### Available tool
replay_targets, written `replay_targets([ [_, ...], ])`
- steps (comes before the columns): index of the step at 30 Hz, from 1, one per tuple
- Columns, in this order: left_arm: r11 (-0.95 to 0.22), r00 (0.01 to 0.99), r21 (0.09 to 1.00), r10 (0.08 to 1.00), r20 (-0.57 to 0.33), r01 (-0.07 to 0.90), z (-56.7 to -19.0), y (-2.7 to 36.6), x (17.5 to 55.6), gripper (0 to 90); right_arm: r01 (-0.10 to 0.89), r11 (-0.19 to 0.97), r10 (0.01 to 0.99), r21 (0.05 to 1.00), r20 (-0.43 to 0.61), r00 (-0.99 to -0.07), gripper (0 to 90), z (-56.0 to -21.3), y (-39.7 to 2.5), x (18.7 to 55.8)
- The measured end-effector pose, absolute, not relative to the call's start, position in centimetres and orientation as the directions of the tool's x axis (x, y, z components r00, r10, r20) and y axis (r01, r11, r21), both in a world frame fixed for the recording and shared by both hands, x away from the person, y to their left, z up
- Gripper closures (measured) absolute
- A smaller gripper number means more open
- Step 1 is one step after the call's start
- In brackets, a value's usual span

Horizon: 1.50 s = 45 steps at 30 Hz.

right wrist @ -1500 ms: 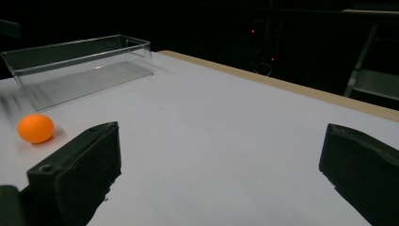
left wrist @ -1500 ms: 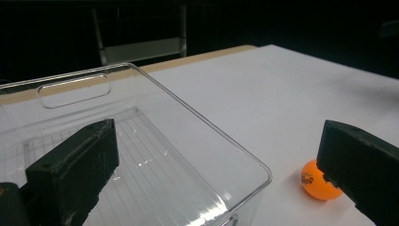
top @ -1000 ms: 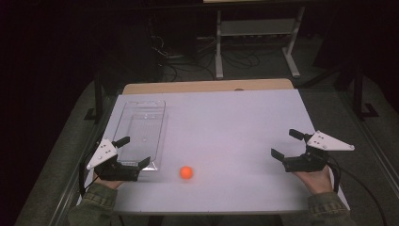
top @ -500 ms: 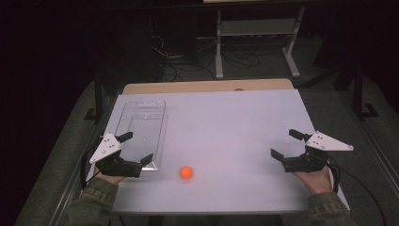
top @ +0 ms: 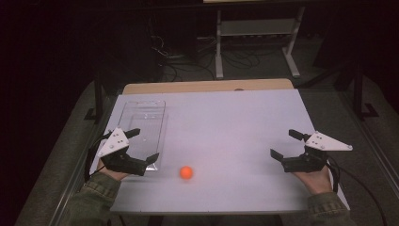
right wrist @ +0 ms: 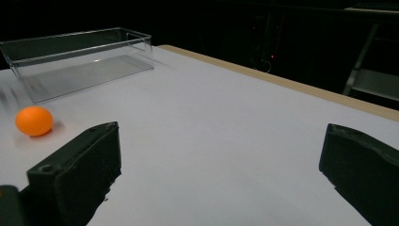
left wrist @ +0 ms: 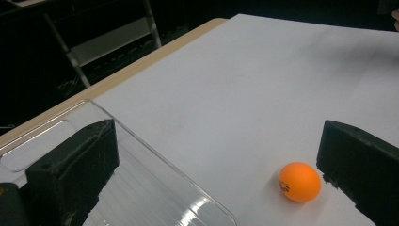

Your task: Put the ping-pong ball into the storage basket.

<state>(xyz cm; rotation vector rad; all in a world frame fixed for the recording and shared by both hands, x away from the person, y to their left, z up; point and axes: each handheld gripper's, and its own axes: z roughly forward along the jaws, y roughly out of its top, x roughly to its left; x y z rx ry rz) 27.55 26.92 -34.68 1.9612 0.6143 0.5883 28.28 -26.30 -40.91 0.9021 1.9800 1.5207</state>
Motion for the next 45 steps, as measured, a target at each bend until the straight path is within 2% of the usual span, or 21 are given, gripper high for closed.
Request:
replay_targets([
  [45,-0.578,0.854,0.79,0.5,0.144,0.205,-34.6,23.3,29.5,0.0,0.215,0.188,0.725,0.958,0.013,-0.689,0.0,-41.1,-25.9,28.2],
])
